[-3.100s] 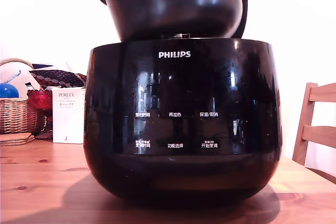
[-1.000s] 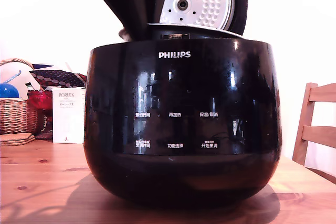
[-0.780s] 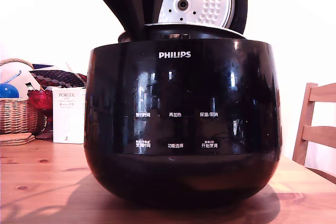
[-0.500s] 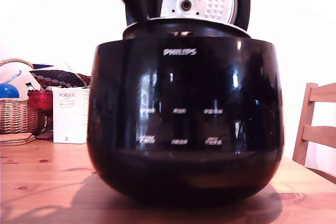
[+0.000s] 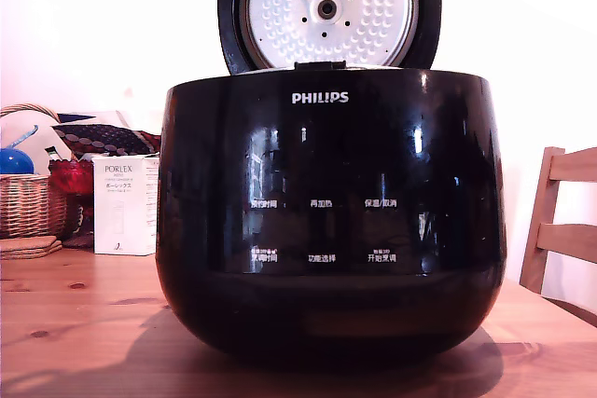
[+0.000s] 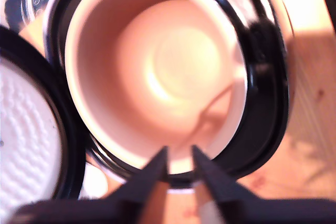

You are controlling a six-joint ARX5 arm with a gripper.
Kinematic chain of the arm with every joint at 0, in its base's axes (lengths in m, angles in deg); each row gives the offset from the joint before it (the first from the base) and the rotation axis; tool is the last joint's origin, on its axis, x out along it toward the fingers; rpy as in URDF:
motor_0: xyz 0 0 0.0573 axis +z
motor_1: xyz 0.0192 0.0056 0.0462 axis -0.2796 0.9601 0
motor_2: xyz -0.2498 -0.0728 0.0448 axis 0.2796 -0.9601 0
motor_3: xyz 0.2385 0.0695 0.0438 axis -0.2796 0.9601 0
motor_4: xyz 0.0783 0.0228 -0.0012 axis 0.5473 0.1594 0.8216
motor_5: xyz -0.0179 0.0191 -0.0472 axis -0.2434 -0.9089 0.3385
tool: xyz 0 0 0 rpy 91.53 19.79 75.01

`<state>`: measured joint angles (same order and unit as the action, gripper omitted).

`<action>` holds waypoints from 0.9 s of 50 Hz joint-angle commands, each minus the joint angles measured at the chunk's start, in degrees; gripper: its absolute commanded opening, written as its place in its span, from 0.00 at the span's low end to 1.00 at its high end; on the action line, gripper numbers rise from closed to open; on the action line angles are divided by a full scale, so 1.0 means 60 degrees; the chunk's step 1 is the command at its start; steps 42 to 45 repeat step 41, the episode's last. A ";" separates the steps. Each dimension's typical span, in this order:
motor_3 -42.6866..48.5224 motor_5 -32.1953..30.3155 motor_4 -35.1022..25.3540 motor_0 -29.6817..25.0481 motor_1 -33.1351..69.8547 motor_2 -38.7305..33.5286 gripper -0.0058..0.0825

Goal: Place the pot you are holding inside the rice cooker

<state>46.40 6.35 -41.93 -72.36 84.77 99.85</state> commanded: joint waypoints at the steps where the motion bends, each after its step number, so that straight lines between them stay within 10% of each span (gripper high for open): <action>1: -0.0051 0.1133 -0.0036 0.0022 0.0044 -0.0149 0.04; 14: -0.0736 0.4707 -0.0393 0.0725 -0.0113 -0.0153 0.04; 45: -0.3042 0.6637 -0.0605 0.3319 -0.2310 -0.0153 0.04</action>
